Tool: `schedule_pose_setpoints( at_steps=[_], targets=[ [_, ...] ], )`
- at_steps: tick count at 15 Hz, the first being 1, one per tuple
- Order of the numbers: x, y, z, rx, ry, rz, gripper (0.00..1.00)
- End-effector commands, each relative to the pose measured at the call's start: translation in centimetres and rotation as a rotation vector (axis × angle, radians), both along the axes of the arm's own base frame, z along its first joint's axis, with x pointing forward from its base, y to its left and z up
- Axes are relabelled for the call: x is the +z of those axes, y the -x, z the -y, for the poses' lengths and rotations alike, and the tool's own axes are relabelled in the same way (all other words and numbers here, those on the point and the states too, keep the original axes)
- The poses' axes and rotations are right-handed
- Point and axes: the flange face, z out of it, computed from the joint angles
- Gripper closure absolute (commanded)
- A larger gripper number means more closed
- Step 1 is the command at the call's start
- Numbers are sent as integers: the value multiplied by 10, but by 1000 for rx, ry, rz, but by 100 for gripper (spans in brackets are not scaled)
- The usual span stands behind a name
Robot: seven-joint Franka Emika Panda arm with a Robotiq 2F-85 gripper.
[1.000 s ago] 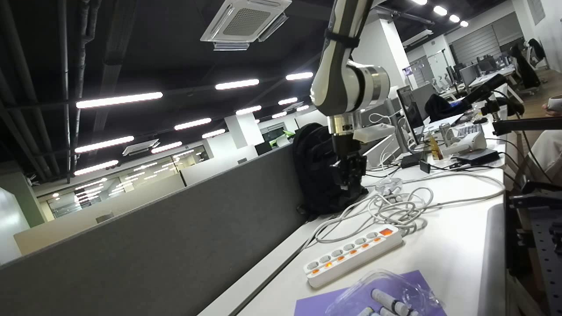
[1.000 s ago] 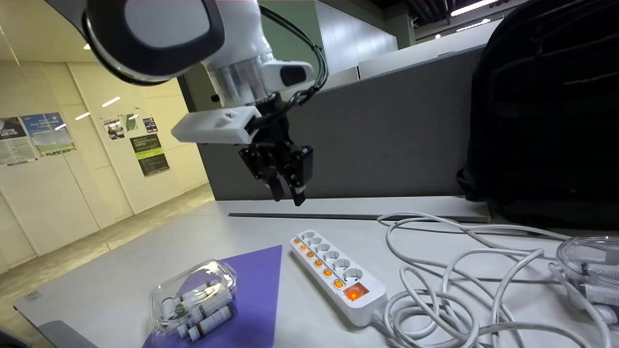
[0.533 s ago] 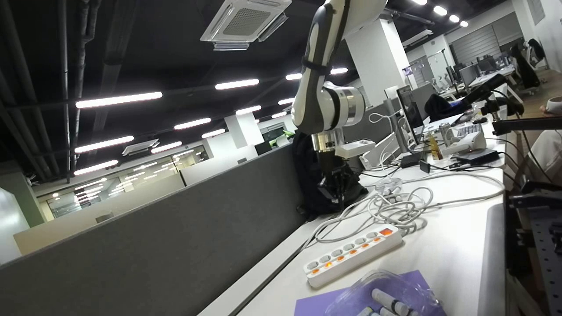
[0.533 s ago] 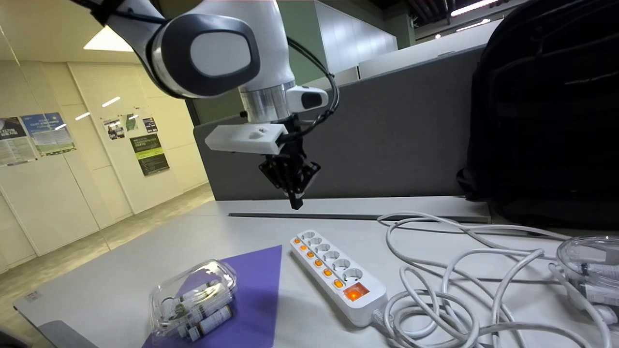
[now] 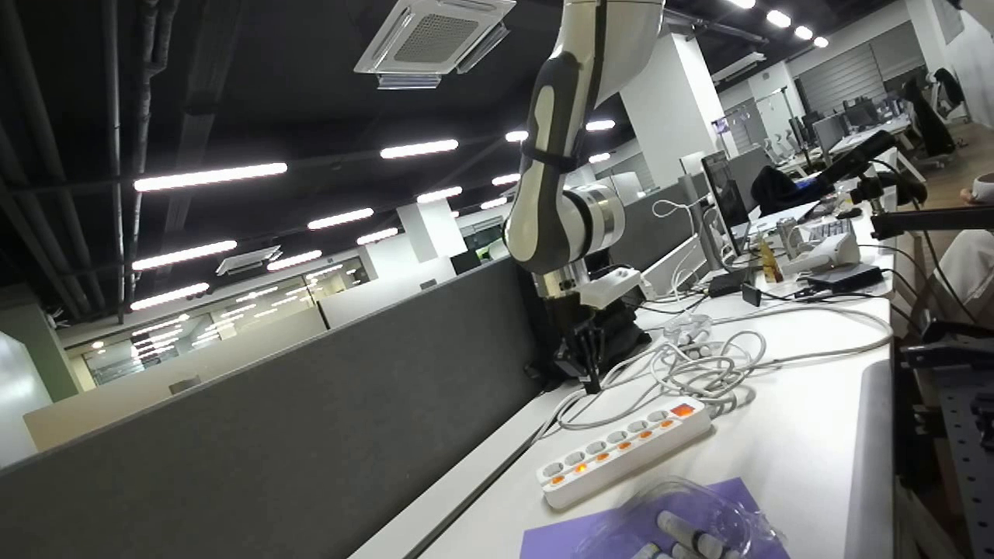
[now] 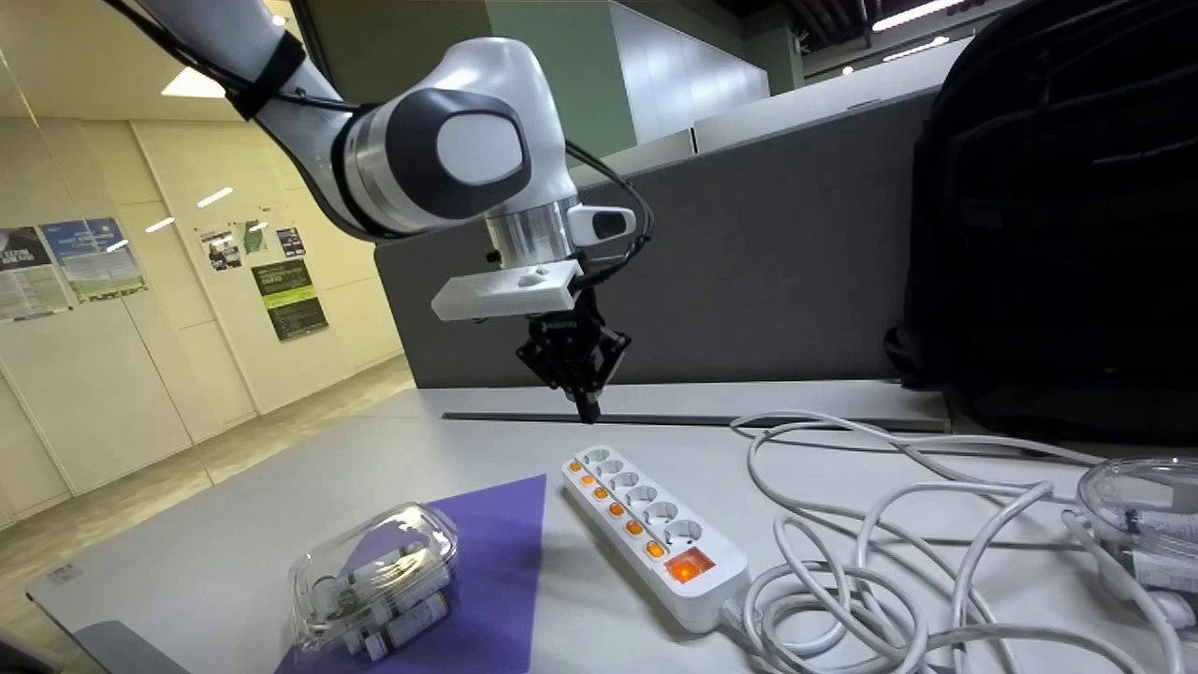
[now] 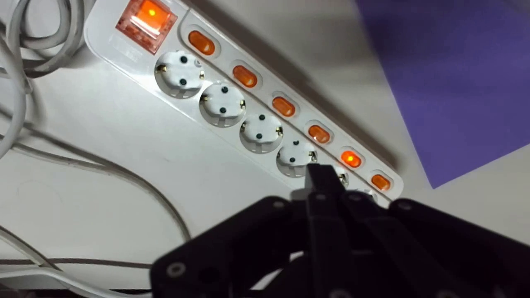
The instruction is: Turn off the second switch from the left on the extension cable
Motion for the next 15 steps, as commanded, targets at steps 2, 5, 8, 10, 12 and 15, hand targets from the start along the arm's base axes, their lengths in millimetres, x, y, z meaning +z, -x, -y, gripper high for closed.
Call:
schedule_pose_setpoints(
  at_steps=[2, 5, 8, 10, 12, 15],
  targets=[
    [-6, -5, -7, 20, 14, -9, 99],
    [-8, -7, -9, 26, 16, -11, 99],
    [-8, -8, -9, 26, 16, -10, 100],
    [-14, -17, -12, -10, 43, 16, 100],
    [-21, -25, -17, -30, 41, 28, 100],
    [-31, -38, -28, -39, 49, 36, 100]
  ],
)
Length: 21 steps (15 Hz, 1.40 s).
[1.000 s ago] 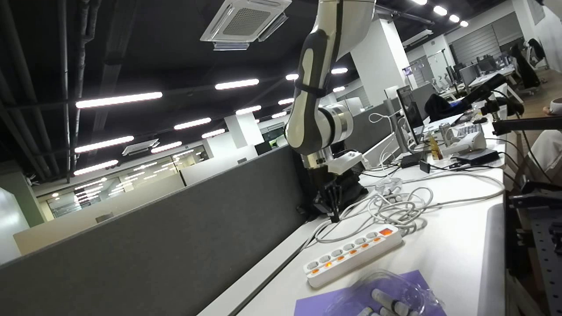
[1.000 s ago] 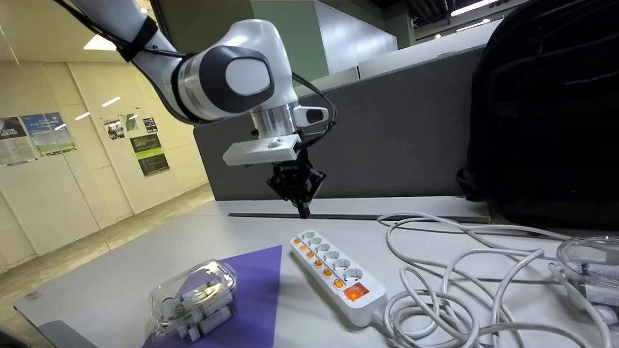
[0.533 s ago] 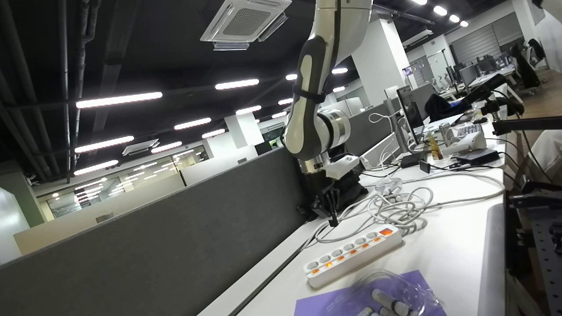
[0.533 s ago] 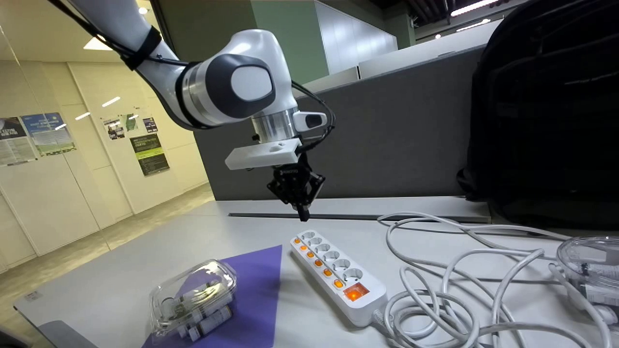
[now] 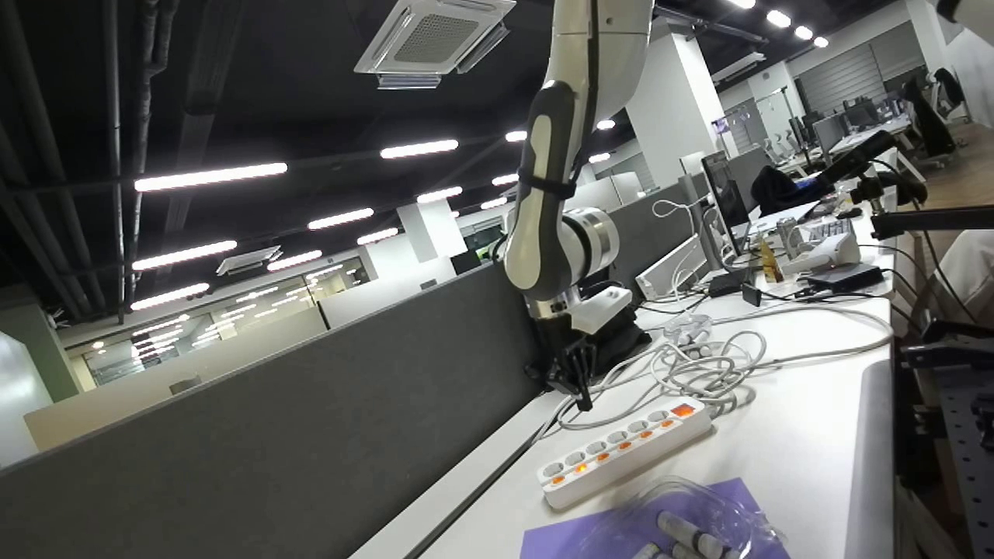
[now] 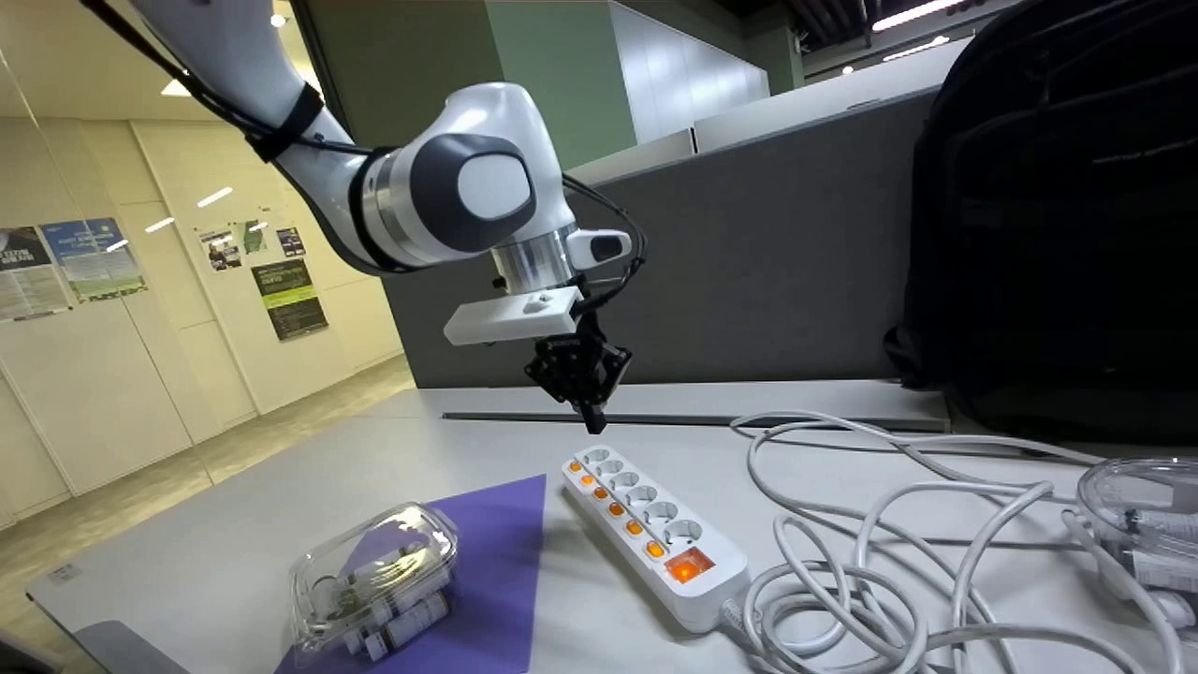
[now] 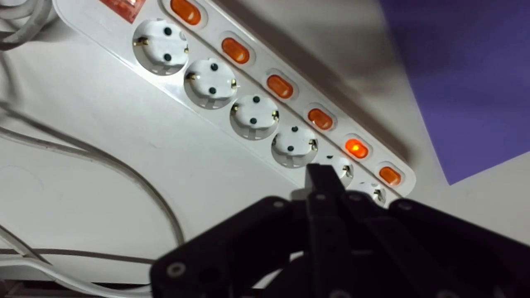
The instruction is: Turn off the second switch from the left on the extension cable
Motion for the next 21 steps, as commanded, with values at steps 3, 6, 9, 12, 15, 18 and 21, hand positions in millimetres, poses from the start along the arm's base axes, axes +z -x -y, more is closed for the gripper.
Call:
schedule_pose_setpoints(
  at_steps=[3, 6, 9, 12, 15, 18, 21],
  targets=[
    [-17, -29, -24, -26, 11, 6, 100],
    [-28, -36, -35, -27, 2, -12, 100],
    [-41, -40, -41, -40, 8, -32, 100],
    [-53, -42, -46, -57, 6, -41, 100],
    [-59, -42, -50, -70, 8, -41, 100],
    [-60, -40, -51, -102, 14, -36, 100],
    [-57, -36, -49, -141, 42, -38, 100]
  ],
)
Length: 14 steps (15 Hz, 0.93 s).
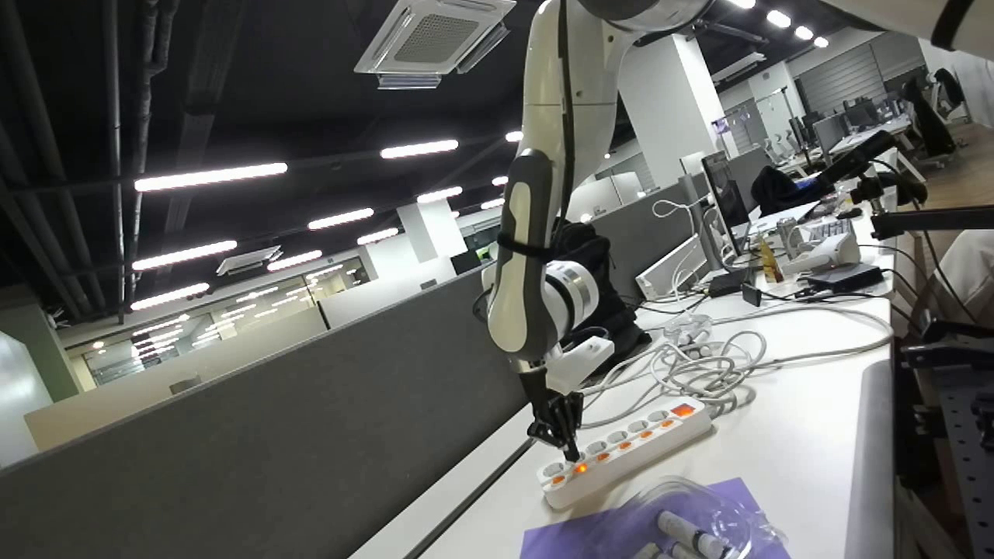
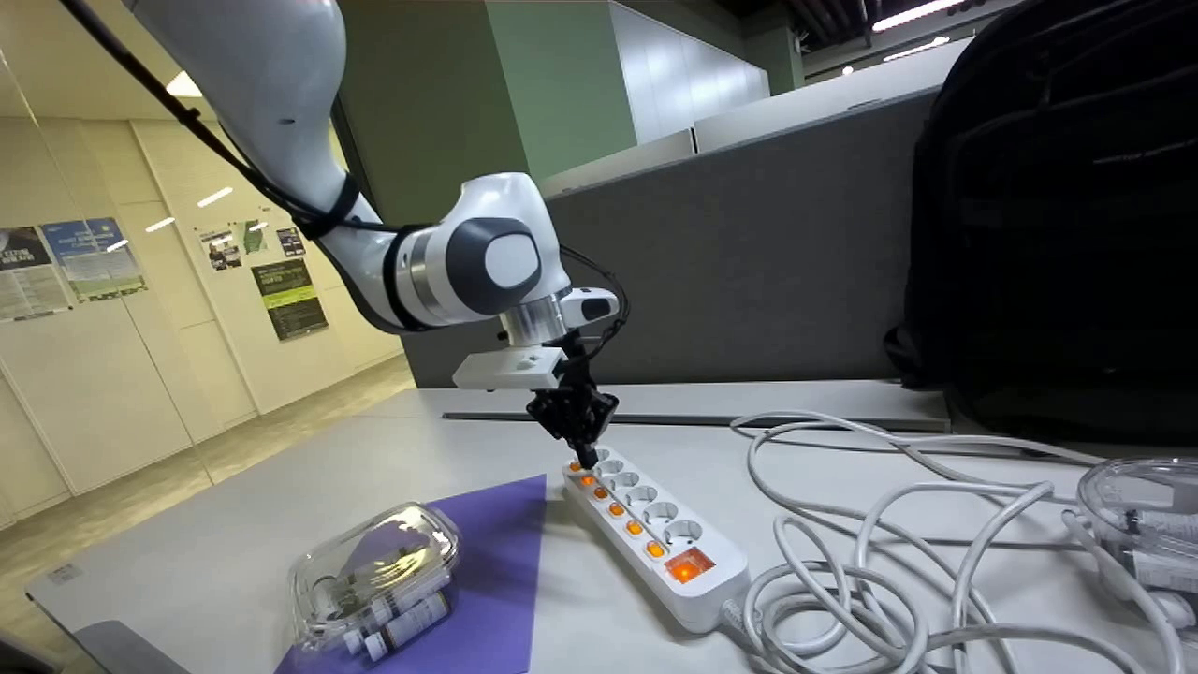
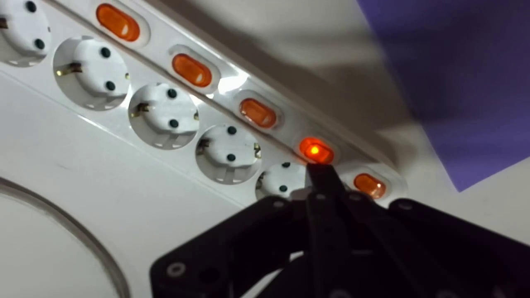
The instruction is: Turn off the second switch from the left on the extension cable
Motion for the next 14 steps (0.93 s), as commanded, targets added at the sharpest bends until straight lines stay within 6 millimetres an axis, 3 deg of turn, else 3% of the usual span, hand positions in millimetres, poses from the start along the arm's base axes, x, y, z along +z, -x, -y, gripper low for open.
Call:
schedule_pose_setpoints(
  at_steps=[1, 14],
  targets=[
    [7, 1, 1, -69, 49, -1, 100],
    [1, 3, -8, -104, 71, -59, 100]
  ],
)
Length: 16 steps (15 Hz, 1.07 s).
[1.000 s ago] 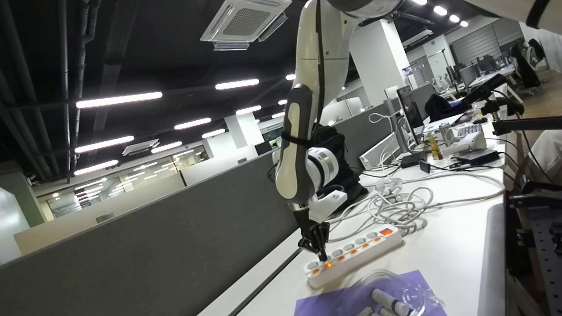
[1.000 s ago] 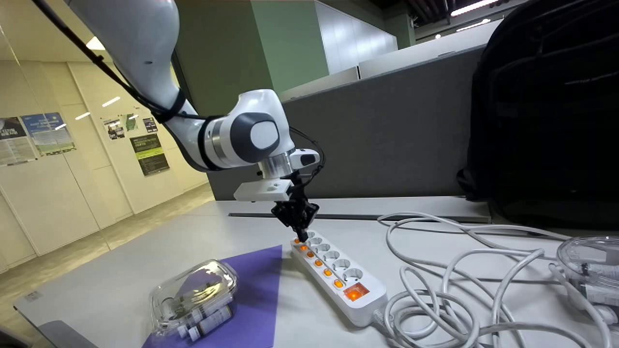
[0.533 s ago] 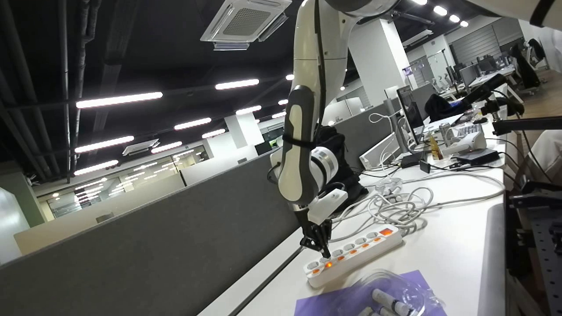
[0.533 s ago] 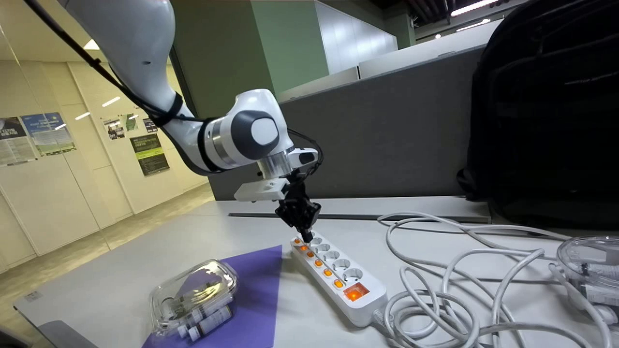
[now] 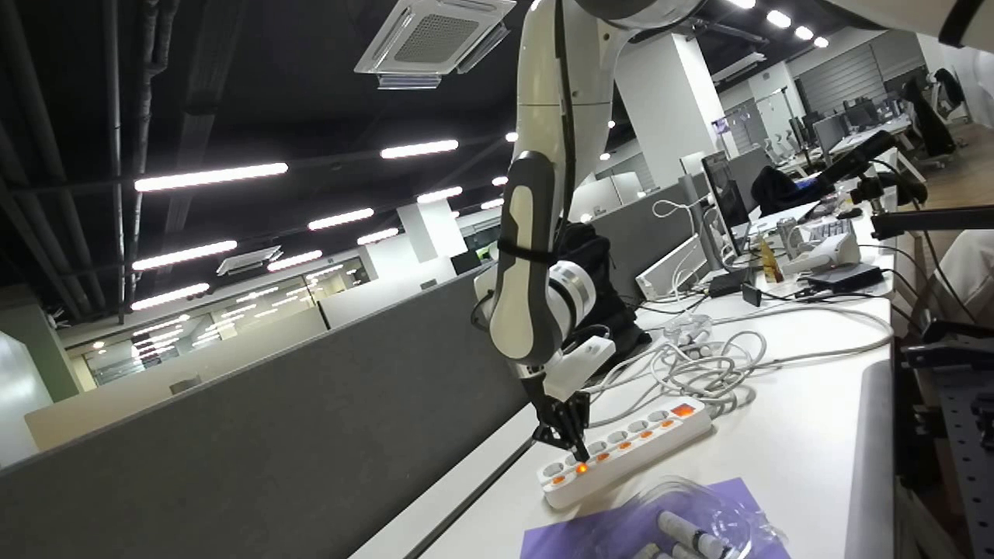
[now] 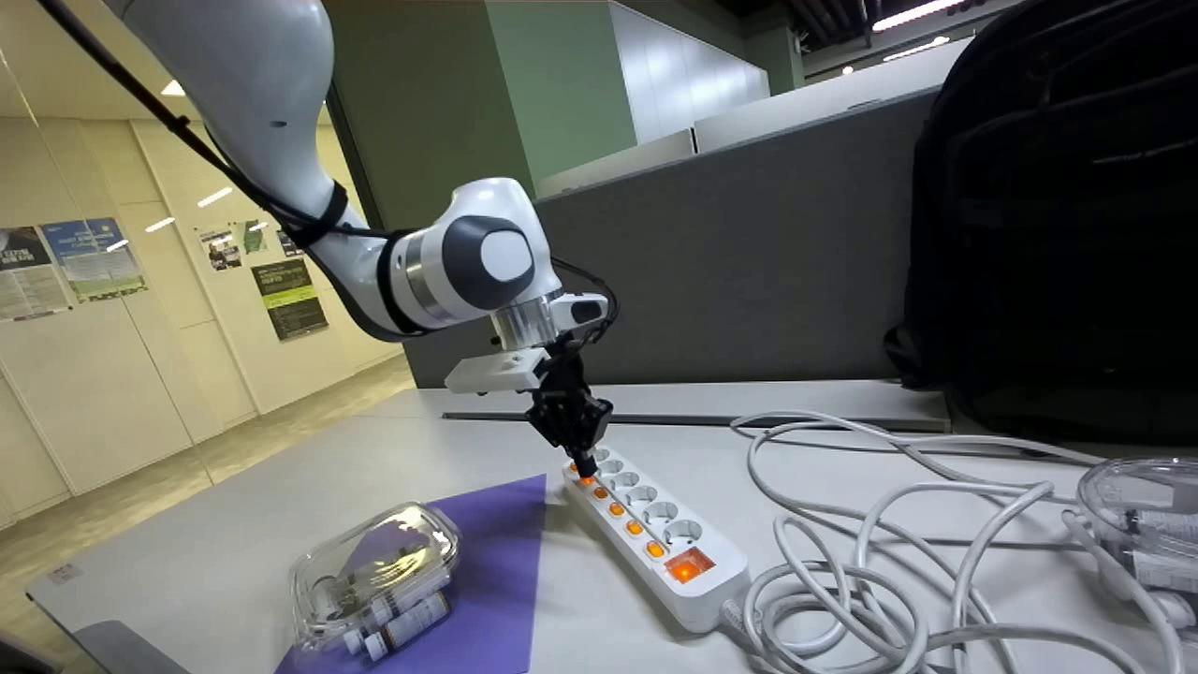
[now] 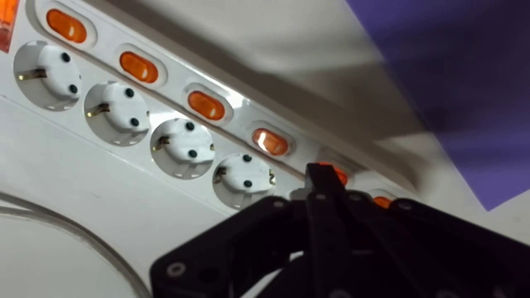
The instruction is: Turn off the second switch from the left on the extension cable
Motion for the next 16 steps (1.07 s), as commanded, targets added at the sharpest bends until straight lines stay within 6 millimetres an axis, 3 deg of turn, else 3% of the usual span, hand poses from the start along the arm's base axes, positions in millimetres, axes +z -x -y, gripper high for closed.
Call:
schedule_pose_setpoints(
  at_steps=[1, 11, 16],
  targets=[
    [3, -3, -1, -31, 4, -12, 100],
    [-7, -8, -9, -25, -16, -19, 100],
    [-12, -11, -2, -64, -31, -31, 100]
  ],
)
